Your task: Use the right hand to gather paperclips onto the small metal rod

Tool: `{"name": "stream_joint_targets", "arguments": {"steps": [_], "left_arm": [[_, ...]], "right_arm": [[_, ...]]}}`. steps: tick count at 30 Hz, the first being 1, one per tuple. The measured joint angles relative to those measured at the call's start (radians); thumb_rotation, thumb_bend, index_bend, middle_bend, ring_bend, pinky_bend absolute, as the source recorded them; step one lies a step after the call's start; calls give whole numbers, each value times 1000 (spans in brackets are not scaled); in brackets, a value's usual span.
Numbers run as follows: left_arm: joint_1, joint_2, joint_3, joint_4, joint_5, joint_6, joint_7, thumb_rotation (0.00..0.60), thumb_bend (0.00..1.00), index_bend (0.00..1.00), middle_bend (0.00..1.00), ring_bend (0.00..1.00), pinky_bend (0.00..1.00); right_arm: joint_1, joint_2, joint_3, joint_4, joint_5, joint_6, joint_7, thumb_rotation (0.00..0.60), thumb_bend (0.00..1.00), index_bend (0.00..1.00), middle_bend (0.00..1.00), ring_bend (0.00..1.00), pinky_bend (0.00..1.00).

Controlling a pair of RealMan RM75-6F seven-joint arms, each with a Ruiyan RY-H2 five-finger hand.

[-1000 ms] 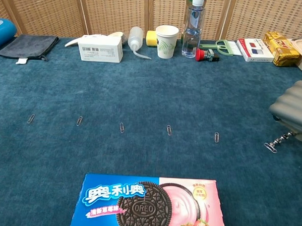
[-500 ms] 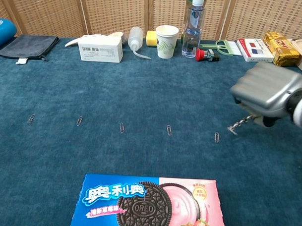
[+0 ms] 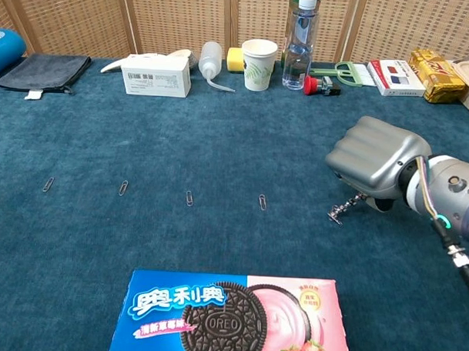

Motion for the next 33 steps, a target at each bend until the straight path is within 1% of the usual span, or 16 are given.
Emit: {"name": "stream_joint_targets", "arguments": {"steps": [6, 12, 15, 19, 24, 25, 28, 33], "left_arm": [[-2, -4, -1, 9, -3, -4, -9, 600, 387, 269, 249, 108, 221], [0, -3, 1, 11, -4, -4, -10, 600, 388, 269, 249, 108, 221], [0, -4, 2, 9, -3, -5, -9, 600, 387, 269, 249, 108, 221], [0, -7, 4, 5, -1, -6, -3, 600, 387, 269, 249, 108, 221], [3, -7, 8, 0, -4, -8, 7, 600, 387, 269, 249, 108, 221], [5, -6, 9, -2, -4, -7, 12, 600, 388, 269, 249, 108, 221], [9, -4, 11, -8, -5, -3, 19, 600, 388, 269, 249, 108, 221], [13, 0, 13, -11, -8, -3, 24, 600, 388, 269, 249, 108, 221]], "right_arm": [[13, -4, 24, -1, 24, 10, -2, 600, 452, 684, 768, 818, 604], [19, 31, 75, -28, 26, 31, 47, 600, 452, 684, 768, 818, 604], [22, 55, 110, -44, 28, 38, 80, 600, 452, 684, 768, 818, 604], [27, 91, 172, -58, 45, 37, 145, 600, 452, 684, 767, 818, 604], [32, 131, 240, -64, 94, -1, 255, 600, 452, 681, 766, 818, 604], [35, 135, 253, -53, 110, -15, 282, 600, 452, 680, 766, 818, 604], [47, 133, 268, 7, 143, -56, 319, 600, 452, 677, 766, 818, 604], [72, 107, 278, 119, 190, -112, 365, 600, 452, 676, 764, 815, 604]]}}
